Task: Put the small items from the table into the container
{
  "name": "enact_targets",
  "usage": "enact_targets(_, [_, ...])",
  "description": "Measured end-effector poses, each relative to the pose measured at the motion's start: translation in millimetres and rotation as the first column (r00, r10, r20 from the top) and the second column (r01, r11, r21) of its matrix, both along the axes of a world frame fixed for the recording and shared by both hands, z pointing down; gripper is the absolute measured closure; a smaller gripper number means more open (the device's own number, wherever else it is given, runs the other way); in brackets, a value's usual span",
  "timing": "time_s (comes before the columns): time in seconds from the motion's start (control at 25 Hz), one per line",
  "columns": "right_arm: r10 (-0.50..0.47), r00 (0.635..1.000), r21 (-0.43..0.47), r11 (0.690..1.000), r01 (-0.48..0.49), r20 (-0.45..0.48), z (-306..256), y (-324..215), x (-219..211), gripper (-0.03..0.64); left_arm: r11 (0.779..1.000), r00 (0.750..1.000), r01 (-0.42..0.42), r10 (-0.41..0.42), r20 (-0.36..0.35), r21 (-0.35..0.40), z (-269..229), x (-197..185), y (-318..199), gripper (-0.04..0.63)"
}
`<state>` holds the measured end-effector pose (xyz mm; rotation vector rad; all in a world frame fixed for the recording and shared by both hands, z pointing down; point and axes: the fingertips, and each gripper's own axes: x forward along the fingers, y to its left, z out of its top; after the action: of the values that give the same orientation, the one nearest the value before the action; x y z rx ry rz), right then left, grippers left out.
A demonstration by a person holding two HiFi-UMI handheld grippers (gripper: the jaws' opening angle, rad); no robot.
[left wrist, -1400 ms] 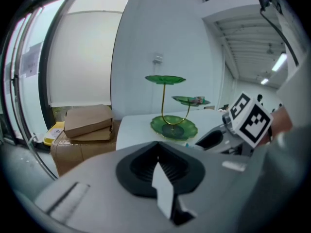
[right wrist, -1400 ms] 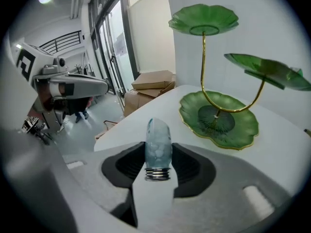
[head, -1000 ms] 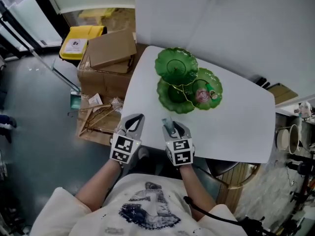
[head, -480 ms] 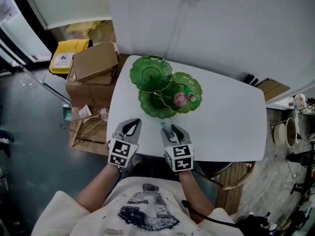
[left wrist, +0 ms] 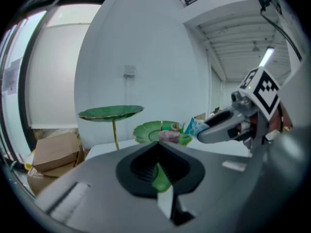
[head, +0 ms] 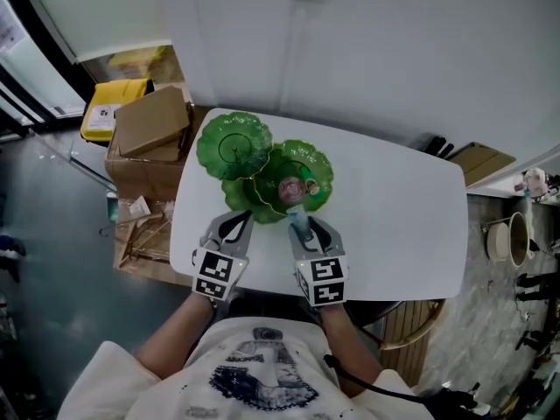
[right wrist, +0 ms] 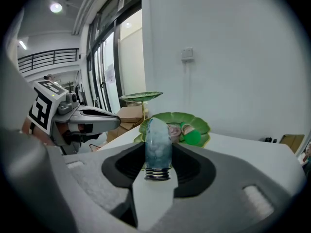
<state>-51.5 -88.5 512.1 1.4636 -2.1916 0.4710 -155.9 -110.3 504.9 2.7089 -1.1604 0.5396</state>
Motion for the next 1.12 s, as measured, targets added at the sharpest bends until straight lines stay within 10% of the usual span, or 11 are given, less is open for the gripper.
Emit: enact_targets(1.12, [-0.168,0.985,0.025,0.986,0.168,0.022,-4.6,-100.0,92.3,0.446,0.982,0.982,0.185,-0.186,0.019,0.029,-7.3,87.8,-72.0,0.606])
